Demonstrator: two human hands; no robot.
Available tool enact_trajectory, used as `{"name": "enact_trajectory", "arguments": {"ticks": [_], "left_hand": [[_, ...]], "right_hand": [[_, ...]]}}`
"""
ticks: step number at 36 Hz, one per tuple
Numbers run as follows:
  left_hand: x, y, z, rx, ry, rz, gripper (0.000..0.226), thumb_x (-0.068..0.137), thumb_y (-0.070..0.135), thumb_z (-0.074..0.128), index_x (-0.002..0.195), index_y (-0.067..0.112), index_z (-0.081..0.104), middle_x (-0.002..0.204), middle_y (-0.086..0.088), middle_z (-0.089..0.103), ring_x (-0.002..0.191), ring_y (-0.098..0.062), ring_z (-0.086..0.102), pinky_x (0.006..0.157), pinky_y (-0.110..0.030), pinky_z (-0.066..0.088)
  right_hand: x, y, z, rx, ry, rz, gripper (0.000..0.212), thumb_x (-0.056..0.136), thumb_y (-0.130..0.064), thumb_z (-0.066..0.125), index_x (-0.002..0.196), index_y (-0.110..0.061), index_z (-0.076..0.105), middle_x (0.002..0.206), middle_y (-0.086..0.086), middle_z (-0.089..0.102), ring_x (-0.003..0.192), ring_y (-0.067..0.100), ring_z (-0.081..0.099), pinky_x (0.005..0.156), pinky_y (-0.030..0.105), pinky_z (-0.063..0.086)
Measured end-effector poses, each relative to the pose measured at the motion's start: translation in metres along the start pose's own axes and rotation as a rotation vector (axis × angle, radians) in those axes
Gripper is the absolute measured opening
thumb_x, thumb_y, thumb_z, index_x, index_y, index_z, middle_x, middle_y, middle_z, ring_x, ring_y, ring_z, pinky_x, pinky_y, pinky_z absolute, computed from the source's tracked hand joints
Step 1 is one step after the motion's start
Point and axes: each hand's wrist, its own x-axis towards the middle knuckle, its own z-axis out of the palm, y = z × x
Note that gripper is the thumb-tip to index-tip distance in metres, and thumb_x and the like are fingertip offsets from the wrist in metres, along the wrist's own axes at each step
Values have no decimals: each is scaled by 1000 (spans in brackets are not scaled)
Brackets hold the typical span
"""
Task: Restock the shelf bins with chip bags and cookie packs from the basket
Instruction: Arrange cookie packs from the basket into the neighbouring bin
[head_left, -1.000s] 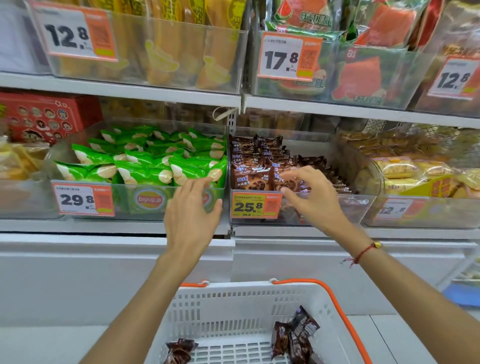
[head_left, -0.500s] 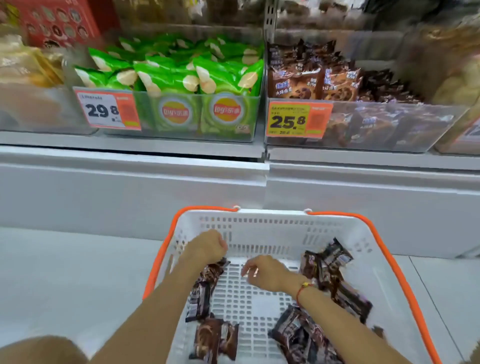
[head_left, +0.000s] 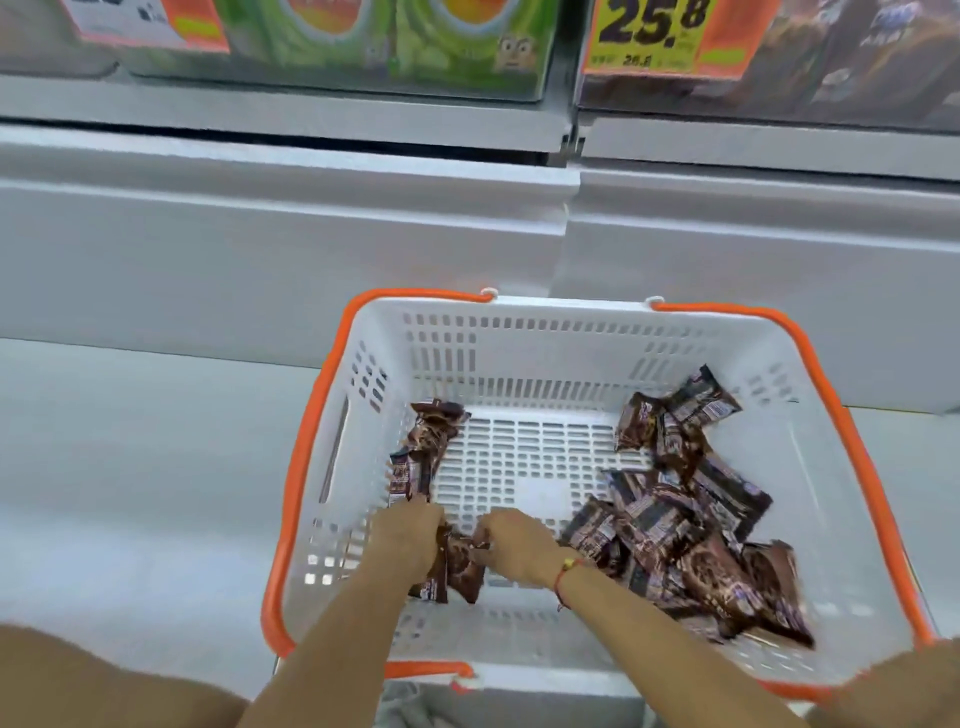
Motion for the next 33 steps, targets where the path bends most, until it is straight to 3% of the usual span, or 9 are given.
{"name": "enact_trajectory", "arguments": {"ticks": [5, 10, 13, 14, 17, 20, 24, 29, 33], "left_hand": [[5, 1, -11, -45, -47, -49, 35, 90, 10, 51, 124, 18, 54, 124, -4, 57, 114, -25, 56, 94, -37, 48], [12, 6, -52, -291, -74, -34, 41, 92, 21, 57, 129, 12, 44, 125, -9, 55, 113, -27, 55, 93, -36, 47], [15, 17, -100, -421, -100, 5, 16, 96, 15, 50, 94, 0, 52, 84, -9, 52, 79, -22, 53, 61, -23, 42], [15, 21, -119, -456, -79, 11, 20, 97, 11, 46, 81, 0, 51, 72, -6, 44, 66, -18, 47, 53, -22, 35], [11, 33, -173, -515, -25, 52, 31, 97, 9, 44, 67, 15, 45, 68, -1, 45, 69, -20, 50, 64, -27, 45], [-2, 43, -224, -546, 25, 106, 16, 99, 18, 46, 88, 11, 56, 88, -4, 58, 80, -18, 56, 67, -26, 46], [-28, 50, -273, -533, 97, 195, 34, 100, 27, 44, 114, 1, 62, 113, -13, 62, 90, -19, 55, 67, -25, 45], [-49, 58, -295, -679, 346, 322, 15, 90, 27, 64, 85, 14, 60, 75, 1, 60, 81, -22, 59, 66, -26, 44], [-60, 62, -313, -894, 474, 385, 21, 81, 33, 75, 78, 16, 62, 77, -1, 69, 81, -16, 64, 71, -27, 43]], "right_hand": [[3, -3, -11, 144, 1, 4, 19, 94, -13, 56, 101, 1, 66, 109, 15, 67, 96, 27, 62, 86, 38, 52], [4, -3, -65, 127, 33, -39, 11, 96, -15, 54, 106, -12, 59, 120, 6, 59, 107, 24, 57, 87, 33, 48], [-1, -4, -119, 107, 60, -78, 6, 96, -14, 54, 99, -13, 59, 122, 10, 59, 113, 26, 56, 93, 38, 47], [-5, -5, -139, 88, 79, -95, 8, 95, -14, 55, 101, -11, 61, 122, 10, 59, 114, 26, 56, 94, 36, 45], [-23, -8, -200, 54, 132, -128, 15, 92, -13, 59, 104, -6, 64, 119, 10, 61, 111, 24, 56, 94, 33, 44], [-49, -12, -254, 59, 185, -160, 3, 91, -17, 62, 94, -15, 63, 104, 2, 62, 102, 20, 59, 89, 28, 46], [-87, -18, -300, 263, 253, -188, 8, 92, -16, 63, 84, -19, 60, 85, -5, 62, 78, 9, 60, 65, 17, 50], [-121, -10, -315, 497, 410, -226, 7, 84, -12, 72, 79, -16, 67, 76, 0, 69, 68, 7, 63, 65, 24, 54], [-144, -6, -332, 599, 551, -265, 5, 80, -13, 75, 80, -15, 70, 69, -3, 69, 66, 4, 62, 65, 21, 54]]}}
